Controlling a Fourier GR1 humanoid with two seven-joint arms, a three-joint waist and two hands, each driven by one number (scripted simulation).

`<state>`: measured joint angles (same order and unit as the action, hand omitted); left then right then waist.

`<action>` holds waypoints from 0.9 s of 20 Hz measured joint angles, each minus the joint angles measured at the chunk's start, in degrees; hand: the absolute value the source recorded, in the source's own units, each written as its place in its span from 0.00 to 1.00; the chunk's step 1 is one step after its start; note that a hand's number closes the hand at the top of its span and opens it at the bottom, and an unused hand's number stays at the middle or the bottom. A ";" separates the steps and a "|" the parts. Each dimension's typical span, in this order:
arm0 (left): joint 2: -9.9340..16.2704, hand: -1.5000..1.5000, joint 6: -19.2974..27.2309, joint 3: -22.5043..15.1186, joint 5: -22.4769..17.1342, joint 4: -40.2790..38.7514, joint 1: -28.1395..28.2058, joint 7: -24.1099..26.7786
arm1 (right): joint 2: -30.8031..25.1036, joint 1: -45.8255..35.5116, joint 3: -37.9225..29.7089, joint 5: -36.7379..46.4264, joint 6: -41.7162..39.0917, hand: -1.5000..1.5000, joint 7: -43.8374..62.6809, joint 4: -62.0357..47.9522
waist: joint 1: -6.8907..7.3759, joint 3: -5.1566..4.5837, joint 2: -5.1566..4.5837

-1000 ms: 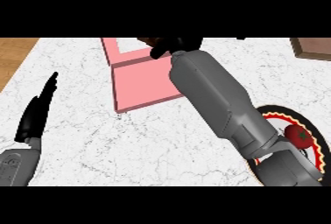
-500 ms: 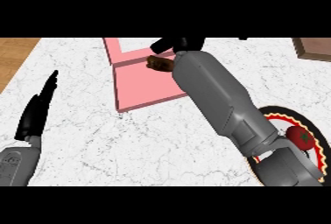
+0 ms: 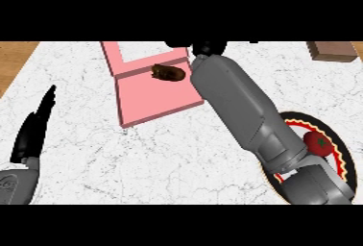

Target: Pick the sweet potato from the plate and place it in the cardboard box

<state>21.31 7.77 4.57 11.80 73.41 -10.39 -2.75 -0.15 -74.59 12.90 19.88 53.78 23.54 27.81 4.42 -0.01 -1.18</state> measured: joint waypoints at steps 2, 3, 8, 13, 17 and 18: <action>0.02 0.50 0.16 0.24 0.05 0.90 1.01 -0.33 | 0.01 1.63 -1.32 -1.91 0.90 0.00 -2.81 1.52 | -0.81 0.02 0.25; 0.23 0.50 0.27 0.67 0.04 0.96 1.30 -0.45 | -0.09 2.08 -1.96 -2.34 0.95 0.00 -3.80 2.29 | -1.36 0.03 0.41; 0.74 0.50 0.08 2.08 -0.40 3.29 4.02 -1.82 | -1.44 9.89 -2.08 -2.48 0.73 0.00 -4.70 10.00 | -3.92 0.03 1.29; 1.28 0.50 -0.20 3.64 -0.78 3.76 6.47 -1.17 | -5.88 20.04 0.86 -0.35 -1.75 0.00 -0.25 22.85 | -5.63 0.01 1.83; 1.11 0.50 0.09 4.01 -0.38 4.02 7.11 -0.90 | -10.97 28.87 3.41 1.37 -5.69 0.00 4.65 35.58 | -6.24 -0.01 1.95; 1.48 0.50 -0.37 4.62 -0.87 3.40 7.19 -0.16 | -11.89 31.38 4.30 1.57 -6.83 0.00 5.66 38.93 | -6.42 -0.02 1.97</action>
<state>22.79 7.40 9.20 10.93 76.80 -3.21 -2.91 -12.04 -43.21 17.19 21.45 46.96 29.20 66.74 -2.00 -0.03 0.79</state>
